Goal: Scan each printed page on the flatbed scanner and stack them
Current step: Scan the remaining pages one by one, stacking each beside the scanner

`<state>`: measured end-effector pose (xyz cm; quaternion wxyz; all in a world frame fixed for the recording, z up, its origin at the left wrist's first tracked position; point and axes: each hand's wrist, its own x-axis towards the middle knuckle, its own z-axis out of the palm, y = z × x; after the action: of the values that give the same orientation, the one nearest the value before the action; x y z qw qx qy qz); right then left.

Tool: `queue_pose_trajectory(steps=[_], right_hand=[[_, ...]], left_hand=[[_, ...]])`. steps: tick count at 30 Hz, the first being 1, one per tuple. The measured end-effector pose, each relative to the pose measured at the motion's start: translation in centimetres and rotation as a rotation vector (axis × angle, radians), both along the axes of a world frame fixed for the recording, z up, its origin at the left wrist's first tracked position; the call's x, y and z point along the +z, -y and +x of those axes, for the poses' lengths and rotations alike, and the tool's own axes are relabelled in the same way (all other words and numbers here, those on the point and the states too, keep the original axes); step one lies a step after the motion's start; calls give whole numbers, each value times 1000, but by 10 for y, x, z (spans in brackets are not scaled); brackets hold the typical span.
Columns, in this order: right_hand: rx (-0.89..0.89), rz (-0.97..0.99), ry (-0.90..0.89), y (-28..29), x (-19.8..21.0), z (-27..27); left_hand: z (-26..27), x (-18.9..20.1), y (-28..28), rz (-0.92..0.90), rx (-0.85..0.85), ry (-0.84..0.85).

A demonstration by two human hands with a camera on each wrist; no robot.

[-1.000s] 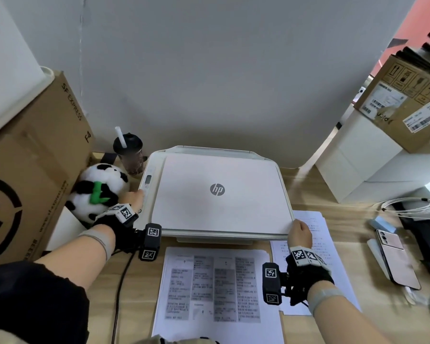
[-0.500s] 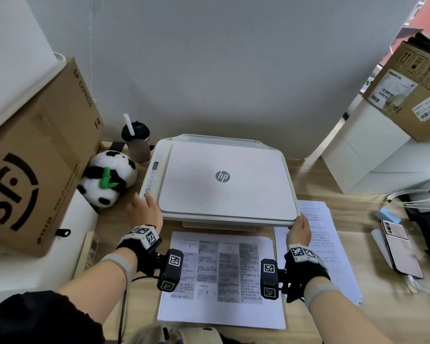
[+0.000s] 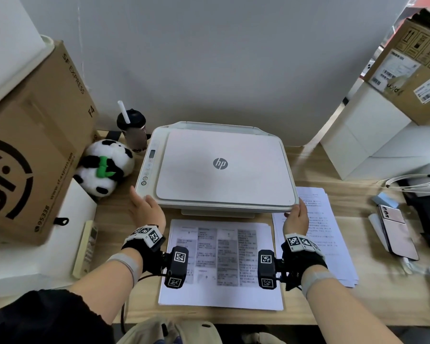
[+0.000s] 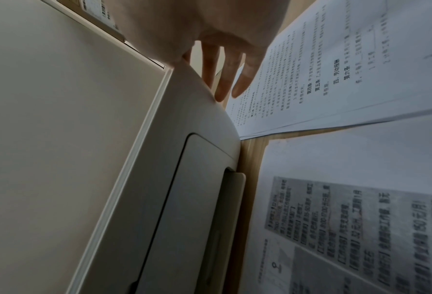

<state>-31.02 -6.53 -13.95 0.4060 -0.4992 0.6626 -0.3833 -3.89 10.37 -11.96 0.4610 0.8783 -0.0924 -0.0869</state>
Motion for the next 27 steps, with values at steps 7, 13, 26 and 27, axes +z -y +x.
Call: queue_pose_trajectory(steps=[7, 13, 26, 27], right_hand=[[2, 3, 2, 1, -2, 1], [-3, 11, 15, 1, -2, 1], [13, 12, -5, 0, -1, 1], [13, 9, -6, 0, 0, 1]], left_hand=[[-1, 1, 2, -56, 20, -34], [0, -3, 2, -99, 35, -38], [-2, -2, 3, -107, 49, -25], [-2, -2, 3, -107, 51, -27]])
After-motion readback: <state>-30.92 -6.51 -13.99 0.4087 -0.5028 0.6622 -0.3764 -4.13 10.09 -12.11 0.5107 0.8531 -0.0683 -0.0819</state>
